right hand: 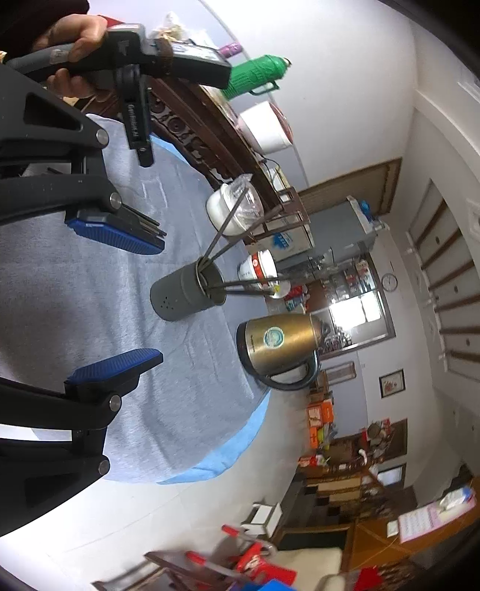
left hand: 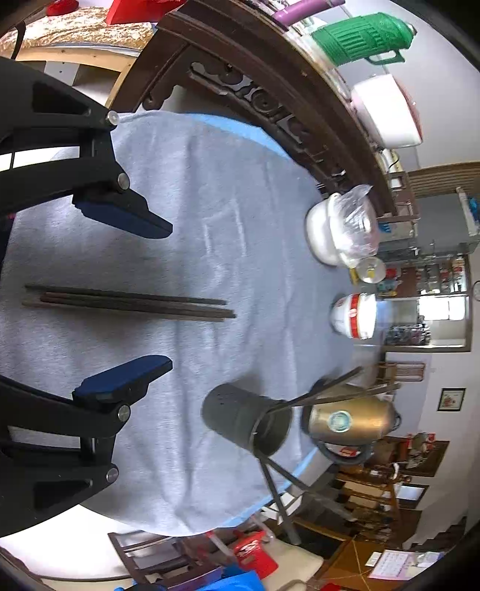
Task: Organize utensils
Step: 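Bring both open grippers over the dark chopsticks lying on the cloth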
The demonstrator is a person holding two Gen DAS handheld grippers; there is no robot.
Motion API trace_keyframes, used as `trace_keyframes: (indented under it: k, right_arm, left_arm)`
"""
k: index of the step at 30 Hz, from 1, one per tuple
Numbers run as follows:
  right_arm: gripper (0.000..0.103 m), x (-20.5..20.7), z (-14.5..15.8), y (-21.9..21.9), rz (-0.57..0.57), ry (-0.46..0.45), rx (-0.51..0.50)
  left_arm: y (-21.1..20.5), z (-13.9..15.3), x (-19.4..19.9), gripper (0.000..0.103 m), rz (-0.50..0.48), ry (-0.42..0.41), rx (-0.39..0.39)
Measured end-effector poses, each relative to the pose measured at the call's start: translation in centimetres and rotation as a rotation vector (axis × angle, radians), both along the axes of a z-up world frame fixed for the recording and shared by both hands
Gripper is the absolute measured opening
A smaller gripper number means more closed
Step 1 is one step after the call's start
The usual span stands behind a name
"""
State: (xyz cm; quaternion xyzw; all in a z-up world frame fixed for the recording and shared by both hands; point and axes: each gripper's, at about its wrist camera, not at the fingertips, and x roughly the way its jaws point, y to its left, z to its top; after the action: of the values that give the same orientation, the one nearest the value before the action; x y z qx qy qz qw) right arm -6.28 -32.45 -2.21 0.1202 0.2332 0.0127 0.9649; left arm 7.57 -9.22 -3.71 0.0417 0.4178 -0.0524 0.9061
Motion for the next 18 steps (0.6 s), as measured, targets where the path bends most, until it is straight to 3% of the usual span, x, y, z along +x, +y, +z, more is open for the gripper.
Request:
trace_keyframes:
  k: [10, 18]
  right_arm:
    - [0.057, 0.6, 1.6, 3.8, 0.047, -0.027, -0.070]
    - [0.057, 2.8, 2.6, 6.8, 0.060, -0.046, -0.033]
  left_arm:
    - [3.0, 1.1, -0.1, 0.067, 0.025, -0.080, 0.003]
    - [6.1, 1.7, -0.1, 0.067, 0.018, -0.131, 0.034]
